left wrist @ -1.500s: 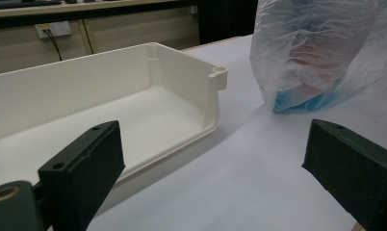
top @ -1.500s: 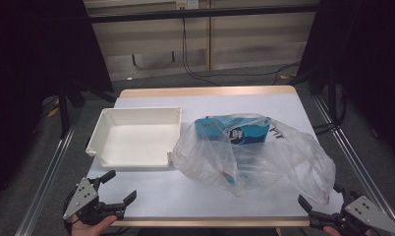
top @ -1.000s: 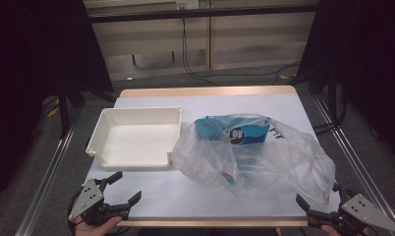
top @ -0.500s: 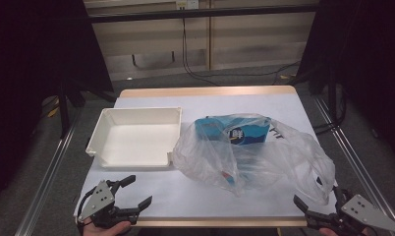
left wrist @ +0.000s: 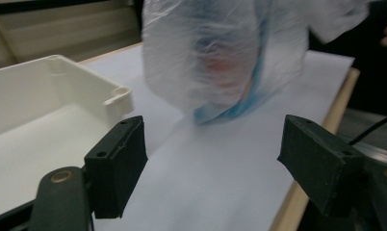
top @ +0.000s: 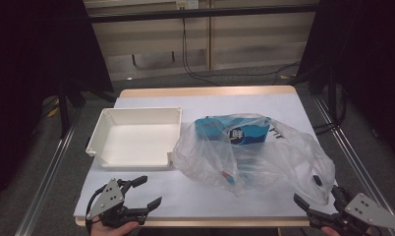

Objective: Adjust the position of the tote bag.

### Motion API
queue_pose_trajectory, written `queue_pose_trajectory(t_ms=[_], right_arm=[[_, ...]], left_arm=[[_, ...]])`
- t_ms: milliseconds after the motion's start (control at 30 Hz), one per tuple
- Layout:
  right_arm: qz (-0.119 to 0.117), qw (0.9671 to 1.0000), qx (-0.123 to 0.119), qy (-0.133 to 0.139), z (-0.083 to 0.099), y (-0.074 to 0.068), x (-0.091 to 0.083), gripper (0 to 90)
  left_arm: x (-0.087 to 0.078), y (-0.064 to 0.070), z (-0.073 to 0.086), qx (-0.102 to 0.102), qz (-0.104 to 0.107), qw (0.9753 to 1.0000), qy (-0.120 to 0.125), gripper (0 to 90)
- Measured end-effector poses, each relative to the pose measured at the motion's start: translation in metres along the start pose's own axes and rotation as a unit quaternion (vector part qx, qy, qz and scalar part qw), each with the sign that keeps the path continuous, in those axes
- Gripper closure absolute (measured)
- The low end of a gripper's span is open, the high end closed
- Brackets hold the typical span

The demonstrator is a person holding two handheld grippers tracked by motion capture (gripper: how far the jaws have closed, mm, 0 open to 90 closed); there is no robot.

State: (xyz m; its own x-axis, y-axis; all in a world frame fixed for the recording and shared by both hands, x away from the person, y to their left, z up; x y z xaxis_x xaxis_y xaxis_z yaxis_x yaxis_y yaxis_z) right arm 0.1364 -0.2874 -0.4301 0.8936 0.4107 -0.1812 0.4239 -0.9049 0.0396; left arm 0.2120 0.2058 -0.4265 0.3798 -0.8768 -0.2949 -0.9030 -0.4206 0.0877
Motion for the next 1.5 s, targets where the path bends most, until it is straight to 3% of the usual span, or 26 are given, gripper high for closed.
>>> queue_pose_trajectory(t_ms=[100,300,367,467,533,733,767,1033,1167,1233,1300,1400,1467,1500], right_arm=[[-0.007,1.0000,0.000,-0.003,-0.001,-0.004,0.002,25.6],[-0.012,0.9998,0.003,-0.018,0.007,-0.004,0.012,24.3],[-0.015,0.9997,0.004,-0.021,0.007,-0.004,0.014,24.8],[-0.017,0.9997,0.003,-0.017,0.002,-0.005,0.015,25.6],[-0.019,0.9997,0.002,-0.014,0.001,-0.006,0.015,26.6],[-0.027,0.9994,0.001,-0.021,0.003,-0.007,0.017,31.8],[-0.025,0.9995,0.001,-0.021,0.003,-0.007,0.017,31.8],[-0.027,0.9994,0.004,-0.020,0.002,-0.006,0.017,33.1],[-0.031,0.9993,0.005,-0.019,0.001,-0.005,0.016,41.4],[-0.036,0.9992,0.004,-0.014,0.000,-0.004,0.014,51.2],[-0.037,0.9992,0.007,-0.010,-0.003,-0.004,0.012,54.9],[-0.038,0.9992,0.004,-0.007,-0.007,-0.004,0.011,60.3],[-0.045,0.9989,0.009,-0.002,-0.010,-0.004,0.010,68.6],[-0.051,0.9987,0.007,0.000,-0.013,-0.004,0.010,77.8]], left_arm=[[0.005,0.004,-0.007,0.038,-0.006,0.9992,-0.009,25.4],[0.022,0.021,-0.021,0.068,0.032,0.9971,-0.012,31.4],[0.029,0.027,-0.025,0.075,0.042,0.9963,-0.011,35.0],[0.039,0.036,-0.032,0.074,0.075,0.9944,-0.008,42.0],[0.044,0.042,-0.037,0.083,0.080,0.9933,-0.012,45.2],[0.055,0.062,-0.053,0.116,0.114,0.9866,-0.016,49.6],[0.059,0.067,-0.060,0.128,0.123,0.9841,-0.014,49.6],[0.077,0.075,-0.073,0.144,0.144,0.9789,-0.013,51.8],[0.086,0.068,-0.072,0.142,0.133,0.9807,-0.016,49.7],[0.088,0.061,-0.071,0.133,0.124,0.9832,-0.016,46.3],[0.090,0.051,-0.068,0.122,0.109,0.9864,-0.017,45.7],[0.089,0.047,-0.067,0.118,0.103,0.9875,-0.018,45.6],[0.091,0.046,-0.067,0.118,0.102,0.9876,-0.020,44.8],[0.092,0.045,-0.067,0.122,0.098,0.9874,-0.023,43.5]])
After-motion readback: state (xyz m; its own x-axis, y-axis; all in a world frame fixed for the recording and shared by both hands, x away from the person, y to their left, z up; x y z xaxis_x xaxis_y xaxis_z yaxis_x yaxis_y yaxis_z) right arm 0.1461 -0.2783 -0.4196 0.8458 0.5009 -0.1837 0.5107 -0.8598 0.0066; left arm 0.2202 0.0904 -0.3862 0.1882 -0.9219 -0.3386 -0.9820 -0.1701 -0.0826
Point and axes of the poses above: each handheld gripper's, and its own axes: x roughly forward along the jaws, z roughly out of its underside, y roughly to its right, the point moved 3 cm from there along x, roughly forward along the jaws, and after that the axes turned 6 degrees about z, right-handed, at the moved point
